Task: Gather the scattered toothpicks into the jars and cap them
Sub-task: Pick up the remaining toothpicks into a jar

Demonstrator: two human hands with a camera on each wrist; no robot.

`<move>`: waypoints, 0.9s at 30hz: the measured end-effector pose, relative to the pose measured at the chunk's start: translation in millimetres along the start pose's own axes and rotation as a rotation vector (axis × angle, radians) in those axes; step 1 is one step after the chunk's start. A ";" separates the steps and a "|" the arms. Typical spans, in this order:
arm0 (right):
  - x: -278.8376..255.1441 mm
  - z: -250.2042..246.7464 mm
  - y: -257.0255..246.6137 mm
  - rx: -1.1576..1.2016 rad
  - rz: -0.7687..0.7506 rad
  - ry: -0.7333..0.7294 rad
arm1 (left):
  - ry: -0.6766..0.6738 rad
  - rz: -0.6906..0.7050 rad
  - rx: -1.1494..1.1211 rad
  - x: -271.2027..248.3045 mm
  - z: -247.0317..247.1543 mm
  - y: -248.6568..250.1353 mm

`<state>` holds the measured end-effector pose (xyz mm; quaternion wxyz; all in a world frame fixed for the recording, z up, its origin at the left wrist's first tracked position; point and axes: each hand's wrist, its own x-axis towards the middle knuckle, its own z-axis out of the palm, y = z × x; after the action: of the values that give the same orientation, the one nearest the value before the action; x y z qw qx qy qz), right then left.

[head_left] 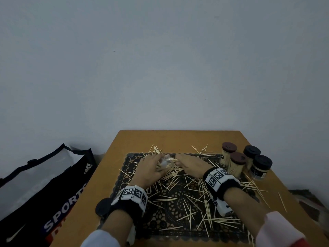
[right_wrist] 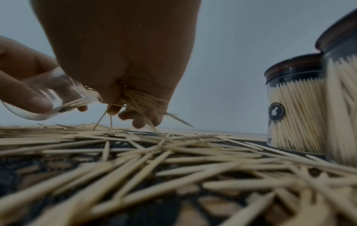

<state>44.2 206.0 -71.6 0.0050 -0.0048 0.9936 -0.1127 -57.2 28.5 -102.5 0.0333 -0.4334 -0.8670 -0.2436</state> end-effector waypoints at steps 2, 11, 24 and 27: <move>0.7 0.5 -0.4 -0.064 -0.010 0.023 | -0.017 0.004 0.036 0.4 0.6 -1.6; 4.3 3.7 -1.8 -0.104 -0.098 0.081 | -0.065 0.023 0.068 -0.9 -0.4 2.1; 7.3 2.8 -1.0 0.061 -0.170 0.367 | -0.077 0.026 -0.067 -3.6 -4.6 10.4; 6.8 3.0 -1.3 0.020 -0.211 0.446 | -0.100 0.040 -0.099 -4.0 -4.9 12.1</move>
<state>37.4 204.0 -74.3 -0.2264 -0.0836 0.9629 -0.1207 -46.2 29.4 -94.5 -0.0269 -0.4634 -0.8457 -0.2634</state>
